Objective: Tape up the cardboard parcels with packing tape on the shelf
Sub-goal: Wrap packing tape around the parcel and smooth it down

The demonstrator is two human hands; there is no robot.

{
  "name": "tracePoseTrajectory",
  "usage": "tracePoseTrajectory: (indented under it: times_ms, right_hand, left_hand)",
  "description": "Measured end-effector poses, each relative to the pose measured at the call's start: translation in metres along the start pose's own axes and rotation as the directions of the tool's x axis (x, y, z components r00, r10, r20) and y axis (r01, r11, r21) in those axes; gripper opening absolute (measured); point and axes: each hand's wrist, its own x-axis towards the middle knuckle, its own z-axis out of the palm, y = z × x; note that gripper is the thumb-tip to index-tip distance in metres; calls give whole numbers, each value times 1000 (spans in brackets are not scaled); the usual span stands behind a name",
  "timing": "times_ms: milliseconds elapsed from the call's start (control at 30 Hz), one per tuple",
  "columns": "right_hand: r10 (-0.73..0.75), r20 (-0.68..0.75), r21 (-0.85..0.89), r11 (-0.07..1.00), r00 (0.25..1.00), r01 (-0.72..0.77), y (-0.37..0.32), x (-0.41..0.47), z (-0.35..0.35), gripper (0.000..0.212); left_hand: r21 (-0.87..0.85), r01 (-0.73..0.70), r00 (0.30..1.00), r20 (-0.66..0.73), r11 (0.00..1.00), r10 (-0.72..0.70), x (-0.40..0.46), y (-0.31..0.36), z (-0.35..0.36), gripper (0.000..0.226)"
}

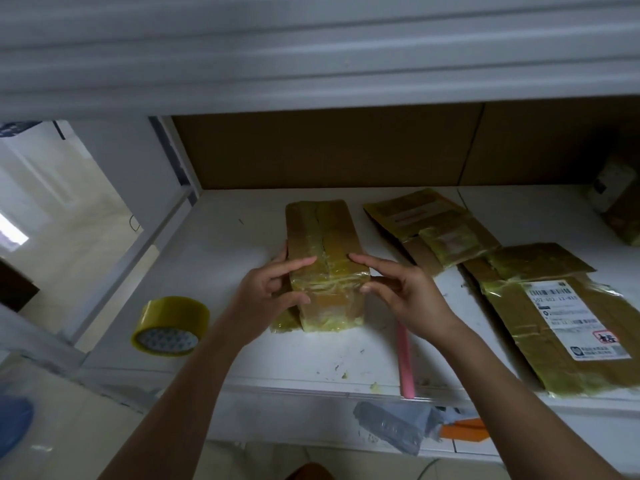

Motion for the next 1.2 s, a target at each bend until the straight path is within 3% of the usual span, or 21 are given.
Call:
tracePoseTrajectory:
  times_ms: [133, 233, 300, 433, 633, 767, 867, 1067, 1200]
  right_hand:
    - [-3, 0, 32, 999, 1000, 3, 2, 0, 1, 56]
    - [-80, -118, -75, 995, 990, 71, 8, -3, 13, 51]
    - [-108, -166, -134, 987, 980, 86, 13, -5, 20, 51]
    - [-75, -162, -82, 995, 984, 63, 7, -4, 20, 50]
    - [-99, -197, -84, 993, 975, 84, 8, -1, 21, 49]
    - [-66, -180, -59, 997, 981, 56, 6, -6, 28, 60]
    - [-54, -191, -47, 998, 980, 46, 6, -5, 26, 52]
    - [0, 11, 34, 999, 1000, 0, 5, -2, 0, 46]
    - [1, 35, 56, 998, 999, -3, 5, 11, -11, 45]
  left_hand:
    - [21, -7, 997, -79, 1000, 8, -4, -4, 5, 55]
    - [121, -33, 983, -173, 992, 54, -4, -12, 14, 57]
    - [151, -22, 984, -169, 988, 47, -4, -16, 13, 59]
    - [122, -2, 992, -123, 992, 17, -5, -13, 3, 56]
    - [130, -65, 965, -244, 989, 95, -4, -7, 17, 46]
    - [137, -58, 963, -252, 989, 91, -5, -12, 13, 48]
    - [150, -30, 966, -249, 988, 67, -3, -13, 13, 48]
    - [128, -28, 974, -218, 991, 56, -1, -16, 12, 38]
    - [149, -16, 983, -179, 989, 43, -2, -11, 11, 36]
